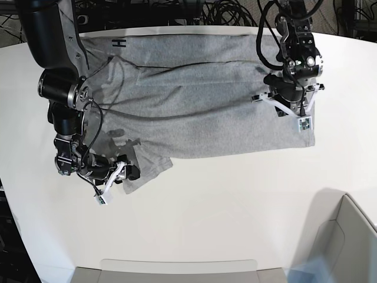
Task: Fold the T-shirt properly
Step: 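Move both grippers to the hem corners and grasp them, then lift the hem corners and fold them up toward the collar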
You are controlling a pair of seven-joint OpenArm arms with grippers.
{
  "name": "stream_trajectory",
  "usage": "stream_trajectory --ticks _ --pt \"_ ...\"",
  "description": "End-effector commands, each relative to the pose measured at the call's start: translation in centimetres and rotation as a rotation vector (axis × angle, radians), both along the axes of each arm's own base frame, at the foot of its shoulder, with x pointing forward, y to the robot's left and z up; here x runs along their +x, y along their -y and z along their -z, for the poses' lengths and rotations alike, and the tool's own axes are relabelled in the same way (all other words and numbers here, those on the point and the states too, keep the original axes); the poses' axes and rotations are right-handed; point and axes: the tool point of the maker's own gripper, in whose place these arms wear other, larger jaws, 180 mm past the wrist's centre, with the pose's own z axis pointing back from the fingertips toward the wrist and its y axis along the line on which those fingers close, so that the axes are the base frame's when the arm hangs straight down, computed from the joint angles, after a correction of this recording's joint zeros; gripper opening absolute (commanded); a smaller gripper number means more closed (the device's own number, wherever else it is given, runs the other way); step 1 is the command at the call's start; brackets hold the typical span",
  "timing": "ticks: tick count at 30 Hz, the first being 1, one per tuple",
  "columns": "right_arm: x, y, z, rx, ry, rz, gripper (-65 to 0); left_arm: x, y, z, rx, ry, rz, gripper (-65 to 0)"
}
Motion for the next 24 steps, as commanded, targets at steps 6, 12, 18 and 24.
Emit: stream_trajectory --ticks 6,12,18,24 --pt "-0.1 1.4 -0.3 -0.081 -0.017 -0.044 -31.1 5.9 -3.2 -3.7 0.099 0.125 0.027 -36.5" --pt "-0.4 1.7 0.2 -0.118 -0.029 -0.063 -31.1 9.7 -7.3 -1.4 0.180 0.041 0.168 -36.1" --pt "-0.5 1.8 0.2 -0.125 -0.030 -0.066 -31.1 10.3 -11.6 0.5 0.178 0.025 0.139 -36.2" --pt "-0.5 1.9 0.2 -0.127 -0.029 -0.066 -31.1 9.8 -12.8 3.0 0.173 -0.034 0.151 -36.1"
